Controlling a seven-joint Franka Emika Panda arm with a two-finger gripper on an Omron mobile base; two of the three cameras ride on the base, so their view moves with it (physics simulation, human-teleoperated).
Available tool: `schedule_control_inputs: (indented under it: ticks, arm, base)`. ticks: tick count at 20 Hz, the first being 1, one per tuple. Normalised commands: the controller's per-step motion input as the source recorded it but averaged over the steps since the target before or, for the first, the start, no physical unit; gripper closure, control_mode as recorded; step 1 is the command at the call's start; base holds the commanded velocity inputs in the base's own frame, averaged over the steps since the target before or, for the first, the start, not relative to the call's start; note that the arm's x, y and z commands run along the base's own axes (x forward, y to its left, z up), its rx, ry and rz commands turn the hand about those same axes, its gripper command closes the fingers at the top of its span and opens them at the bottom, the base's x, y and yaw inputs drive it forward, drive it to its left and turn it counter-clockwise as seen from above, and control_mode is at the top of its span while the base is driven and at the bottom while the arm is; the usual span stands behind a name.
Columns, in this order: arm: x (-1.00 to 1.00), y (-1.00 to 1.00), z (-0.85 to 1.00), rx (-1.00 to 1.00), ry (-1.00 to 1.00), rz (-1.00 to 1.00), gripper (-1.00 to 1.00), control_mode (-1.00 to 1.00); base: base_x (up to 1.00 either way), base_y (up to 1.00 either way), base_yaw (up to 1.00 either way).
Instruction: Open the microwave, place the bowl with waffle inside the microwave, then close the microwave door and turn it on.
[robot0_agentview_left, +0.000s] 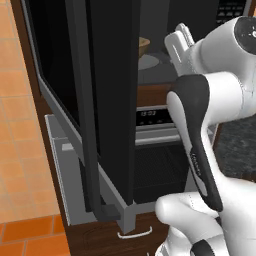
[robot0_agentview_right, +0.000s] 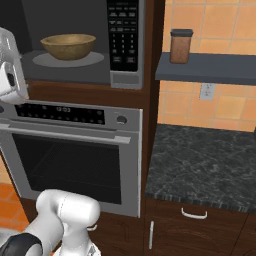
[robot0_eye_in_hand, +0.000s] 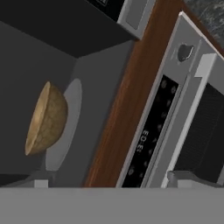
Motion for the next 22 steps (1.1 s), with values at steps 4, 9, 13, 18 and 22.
schedule_control_inputs:
  ticks: [4, 9, 13, 18, 22]
  arm:
    - [-0.68, -0.55, -0.32, -0.08, 0.03, -0.09, -1.00, -1.00]
    - [-0.66, -0.50, -0.36, -0.11, 0.03, -0.11, -1.00, -1.00]
    - [-0.58, -0.46, -0.26, -0.14, 0.06, -0.14, -1.00, -1.00]
    - [-0.55, -0.43, -0.14, -0.16, 0.07, -0.16, -1.00, -1.00]
    - [-0.40, -0.40, -0.19, -0.17, 0.12, -0.19, -1.00, -1.00]
  base:
    - [0.00, 0.00, 0.00]
    - [0.00, 0.00, 0.00]
    - [0.00, 0.00, 0.00]
    - [0.00, 0.00, 0.00]
    - [0.00, 0.00, 0.00]
